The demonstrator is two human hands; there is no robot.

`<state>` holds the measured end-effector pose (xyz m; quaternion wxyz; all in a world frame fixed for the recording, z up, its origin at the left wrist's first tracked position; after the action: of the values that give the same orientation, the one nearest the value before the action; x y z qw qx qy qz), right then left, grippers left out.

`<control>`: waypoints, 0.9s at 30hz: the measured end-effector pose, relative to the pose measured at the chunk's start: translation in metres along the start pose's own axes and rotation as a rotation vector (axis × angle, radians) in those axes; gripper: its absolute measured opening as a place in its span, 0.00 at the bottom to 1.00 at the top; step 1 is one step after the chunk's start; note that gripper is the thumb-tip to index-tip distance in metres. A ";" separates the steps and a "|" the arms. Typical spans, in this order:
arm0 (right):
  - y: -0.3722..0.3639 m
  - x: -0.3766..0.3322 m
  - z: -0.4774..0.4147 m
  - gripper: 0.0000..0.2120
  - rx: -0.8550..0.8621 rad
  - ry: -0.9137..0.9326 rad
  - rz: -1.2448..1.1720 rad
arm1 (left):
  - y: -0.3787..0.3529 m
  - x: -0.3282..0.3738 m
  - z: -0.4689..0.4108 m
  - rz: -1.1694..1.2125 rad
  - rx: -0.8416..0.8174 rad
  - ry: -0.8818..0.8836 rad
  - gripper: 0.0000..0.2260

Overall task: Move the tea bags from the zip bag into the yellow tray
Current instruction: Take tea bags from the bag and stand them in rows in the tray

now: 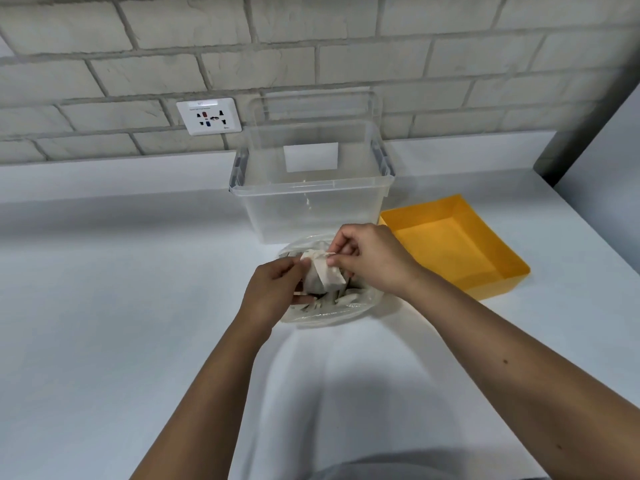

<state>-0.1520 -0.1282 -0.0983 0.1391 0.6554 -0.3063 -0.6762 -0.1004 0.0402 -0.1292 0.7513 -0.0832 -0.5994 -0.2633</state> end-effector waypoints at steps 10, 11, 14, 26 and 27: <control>-0.010 0.011 0.009 0.07 -0.003 -0.100 -0.159 | 0.005 -0.009 -0.002 -0.237 0.063 -0.041 0.13; -0.010 0.014 0.011 0.06 -0.028 -0.106 -0.091 | 0.007 -0.010 -0.003 -0.254 0.088 -0.046 0.15; -0.010 0.023 0.018 0.07 -0.208 -0.089 0.209 | 0.010 -0.010 -0.005 -0.255 0.122 -0.057 0.15; 0.003 0.030 0.027 0.05 -0.035 -0.095 0.204 | 0.008 -0.005 -0.007 -0.274 0.075 -0.075 0.11; 0.010 0.027 0.031 0.05 0.002 -0.124 0.091 | 0.008 -0.004 -0.008 -0.277 0.067 -0.076 0.12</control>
<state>-0.1869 -0.1444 -0.1152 0.1497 0.5977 -0.3444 -0.7083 -0.0899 0.0444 -0.1334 0.6869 0.0152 -0.6416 -0.3410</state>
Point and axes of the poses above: each hand's wrist, its own z-axis away from the middle knuckle, its own y-axis out of the back of the hand, x = y × z, the point moved 2 cm from there along -z, towards the middle knuckle, and after that the axes turned 5 degrees about -z, right-handed, at the moved point
